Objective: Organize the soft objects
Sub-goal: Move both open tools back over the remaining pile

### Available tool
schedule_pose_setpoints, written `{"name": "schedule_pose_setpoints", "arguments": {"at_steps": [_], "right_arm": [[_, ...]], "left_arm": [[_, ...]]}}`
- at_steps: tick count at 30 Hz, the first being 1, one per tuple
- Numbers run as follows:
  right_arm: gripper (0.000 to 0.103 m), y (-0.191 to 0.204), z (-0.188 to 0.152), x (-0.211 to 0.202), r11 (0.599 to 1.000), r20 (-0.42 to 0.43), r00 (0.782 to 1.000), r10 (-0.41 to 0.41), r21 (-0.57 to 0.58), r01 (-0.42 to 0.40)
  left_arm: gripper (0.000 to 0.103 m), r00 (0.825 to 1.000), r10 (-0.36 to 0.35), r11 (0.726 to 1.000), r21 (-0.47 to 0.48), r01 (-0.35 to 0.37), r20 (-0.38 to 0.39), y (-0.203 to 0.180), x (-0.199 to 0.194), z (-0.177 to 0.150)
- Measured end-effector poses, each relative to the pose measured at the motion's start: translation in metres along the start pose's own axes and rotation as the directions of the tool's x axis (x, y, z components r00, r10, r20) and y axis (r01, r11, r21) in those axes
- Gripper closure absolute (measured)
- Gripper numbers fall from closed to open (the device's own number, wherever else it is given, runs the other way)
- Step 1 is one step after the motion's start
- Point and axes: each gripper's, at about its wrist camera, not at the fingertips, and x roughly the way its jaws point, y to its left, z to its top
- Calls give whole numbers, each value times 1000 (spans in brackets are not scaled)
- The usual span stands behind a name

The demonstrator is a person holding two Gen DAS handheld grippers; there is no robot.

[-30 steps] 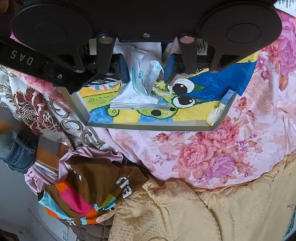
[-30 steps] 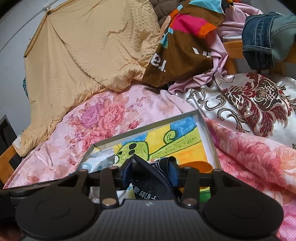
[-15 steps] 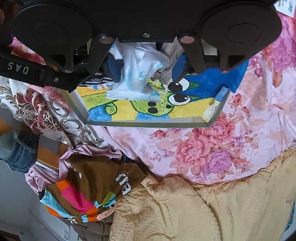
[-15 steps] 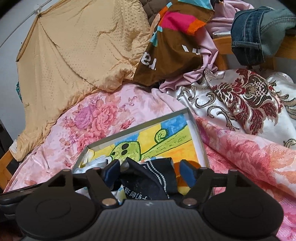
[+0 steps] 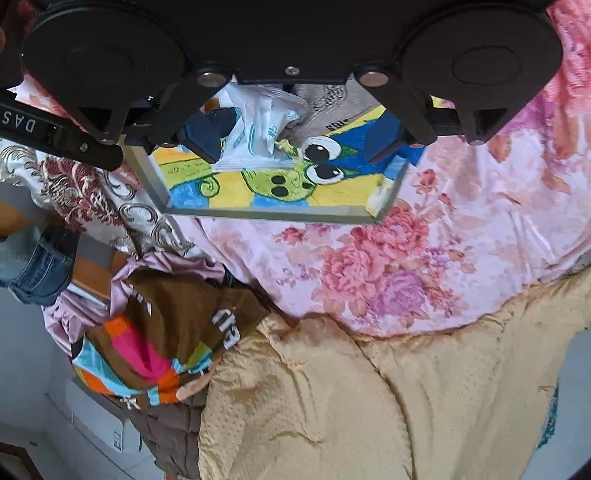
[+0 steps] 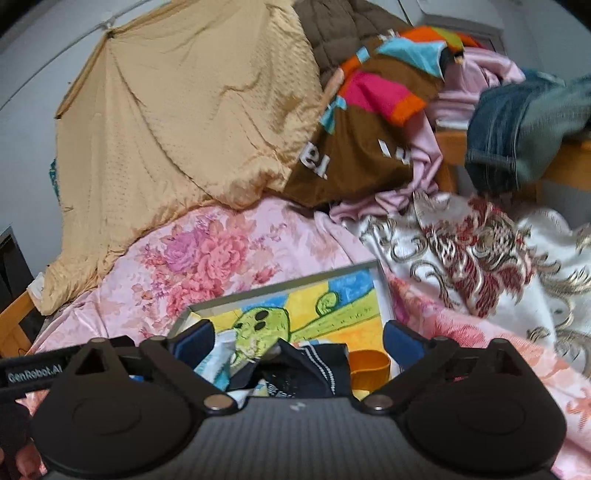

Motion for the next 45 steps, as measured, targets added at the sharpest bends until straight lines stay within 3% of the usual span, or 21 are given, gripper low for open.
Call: {"name": "schedule_pose_setpoints", "arguments": {"at_steps": [3, 10, 15, 21, 37, 45], "right_arm": [[1, 9, 3, -19, 1000, 30, 1000, 3, -27, -2], [0, 21, 1, -66, 998, 75, 997, -29, -59, 34], [0, 26, -5, -90, 996, 88, 995, -37, -72, 44], [0, 48, -28, -120, 983, 80, 996, -44, -173, 57], [0, 68, -90, -171, 973, 73, 997, -38, -222, 53], [0, 71, -112, -190, 967, 95, 995, -32, -247, 55]], "left_arm": [[7, 1000, 9, 1000, 0, -9, 26, 1, -21, 4], [5, 997, 16, 1000, 8, -17, 71, 1, -72, 8], [3, 996, 16, 999, 41, -19, 87, -3, -105, 0], [1, 995, 4, 999, 41, -8, 98, -2, -140, -20], [1, 997, 54, 998, 18, -55, 51, 39, -186, -83], [1, 998, 45, 999, 2, -45, 36, 51, -204, -112]]}}
